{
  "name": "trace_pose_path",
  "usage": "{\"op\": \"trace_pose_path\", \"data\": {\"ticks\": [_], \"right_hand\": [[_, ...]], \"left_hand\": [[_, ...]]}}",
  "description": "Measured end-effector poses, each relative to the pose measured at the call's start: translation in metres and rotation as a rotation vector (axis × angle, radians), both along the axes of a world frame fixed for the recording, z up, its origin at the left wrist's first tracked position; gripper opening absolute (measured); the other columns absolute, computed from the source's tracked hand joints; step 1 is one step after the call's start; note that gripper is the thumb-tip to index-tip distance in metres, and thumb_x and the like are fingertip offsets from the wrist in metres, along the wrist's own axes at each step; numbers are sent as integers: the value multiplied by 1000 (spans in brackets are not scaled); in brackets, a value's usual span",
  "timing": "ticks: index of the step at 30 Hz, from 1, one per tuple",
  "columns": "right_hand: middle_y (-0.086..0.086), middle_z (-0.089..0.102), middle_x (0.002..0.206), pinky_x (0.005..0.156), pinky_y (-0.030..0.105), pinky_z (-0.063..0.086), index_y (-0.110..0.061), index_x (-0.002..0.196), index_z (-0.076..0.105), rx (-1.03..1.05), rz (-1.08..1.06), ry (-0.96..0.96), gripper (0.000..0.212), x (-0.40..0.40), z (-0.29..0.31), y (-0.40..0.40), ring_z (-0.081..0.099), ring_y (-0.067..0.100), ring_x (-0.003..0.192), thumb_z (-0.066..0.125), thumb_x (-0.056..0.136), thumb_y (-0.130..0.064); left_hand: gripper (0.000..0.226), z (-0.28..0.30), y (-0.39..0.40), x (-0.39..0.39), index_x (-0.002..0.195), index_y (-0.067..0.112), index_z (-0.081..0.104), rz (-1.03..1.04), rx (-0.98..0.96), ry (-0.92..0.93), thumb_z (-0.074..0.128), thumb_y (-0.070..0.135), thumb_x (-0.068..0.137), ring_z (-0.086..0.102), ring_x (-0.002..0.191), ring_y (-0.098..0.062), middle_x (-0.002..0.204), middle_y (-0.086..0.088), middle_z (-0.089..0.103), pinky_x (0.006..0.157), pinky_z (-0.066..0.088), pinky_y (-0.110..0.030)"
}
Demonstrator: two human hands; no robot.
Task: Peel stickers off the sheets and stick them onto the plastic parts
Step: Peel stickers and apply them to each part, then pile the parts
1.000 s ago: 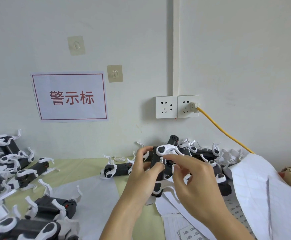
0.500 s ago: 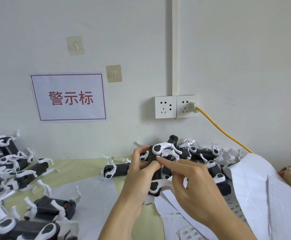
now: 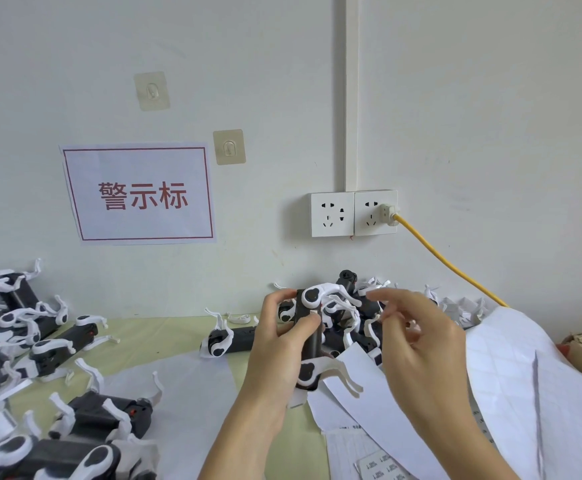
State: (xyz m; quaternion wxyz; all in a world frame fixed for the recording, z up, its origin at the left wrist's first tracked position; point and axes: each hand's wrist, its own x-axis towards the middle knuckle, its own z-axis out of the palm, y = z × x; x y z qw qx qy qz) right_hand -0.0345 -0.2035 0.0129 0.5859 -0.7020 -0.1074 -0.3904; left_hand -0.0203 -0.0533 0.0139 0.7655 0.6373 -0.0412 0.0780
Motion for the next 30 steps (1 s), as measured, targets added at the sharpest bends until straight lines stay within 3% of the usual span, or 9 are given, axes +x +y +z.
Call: {"op": "trace_pose_path", "data": {"ticks": [3, 7, 9, 11, 14, 17, 22, 25, 30], "right_hand": [[-15, 53, 95, 59, 11, 40, -40, 98, 69, -16, -46, 71, 44, -1, 3, -4, 53, 4, 71, 48, 93, -2], [-20, 48, 124, 81, 8, 38, -49, 118, 61, -33, 60, 203, 29, -4, 6, -7, 47, -13, 111, 53, 95, -33], [-24, 55, 124, 87, 11, 39, -54, 123, 58, -4, 203, 278, 39, -5, 6, -9, 50, -16, 109, 52, 84, -51], [-24, 65, 115, 88, 24, 46, -57, 123, 58, 32, 357, 337, 44, -3, 6, -10, 61, -9, 104, 52, 79, -58], [-16, 72, 111, 80, 31, 51, -55, 117, 64, 25, 453, 365, 33, -2, 6, -9, 71, 6, 96, 61, 85, -62], [-8, 75, 105, 77, 31, 52, -49, 109, 71, 38, 446, 344, 32, 0, 4, -7, 71, 11, 90, 50, 87, -57], [-13, 75, 101, 77, 27, 49, -50, 108, 70, 108, 390, 297, 29, 5, -2, -4, 69, 1, 91, 44, 95, -53], [-20, 73, 93, 80, 27, 52, -49, 109, 70, 216, 309, 247, 35, 8, -5, -3, 65, -6, 84, 40, 93, -57], [-16, 68, 113, 81, 26, 54, -49, 124, 62, 296, 255, 237, 42, 10, -8, -2, 65, -3, 93, 35, 94, -61]], "left_hand": [[36, 1, 0, -1, 107, 37, 65, -96, -48, -1, 61, 5, 91, 63, 65, -33, 96, -21, 70, 55, 49, -31], [38, 4, -1, -4, 109, 35, 64, -189, -40, -45, 64, 15, 77, 64, 65, -33, 94, -18, 70, 58, 51, -33], [42, 5, -2, -6, 112, 36, 63, -219, 1, -66, 64, 19, 74, 65, 65, -32, 90, -16, 70, 60, 52, -34], [42, 5, -2, -7, 114, 35, 62, -262, 43, -92, 65, 19, 75, 65, 67, -33, 91, -17, 70, 65, 53, -37], [42, 4, -3, -8, 115, 35, 64, -306, 99, -122, 65, 18, 76, 66, 72, -34, 96, -18, 73, 76, 54, -46], [42, 4, -1, -7, 116, 37, 66, -297, 128, -106, 66, 21, 76, 70, 75, -36, 97, -17, 74, 77, 55, -47], [36, 1, -4, -3, 110, 46, 66, -161, 173, -8, 71, 35, 75, 74, 90, -28, 105, -2, 74, 75, 50, -43], [6, -1, -3, -1, 95, 38, 69, -108, 115, 98, 67, 34, 90, 72, 88, -25, 103, -6, 73, 77, 55, -43], [28, 1, -3, 0, 97, 13, 58, -195, -87, 160, 67, 38, 90, 70, 74, -32, 88, -16, 70, 71, 54, -37]]}}
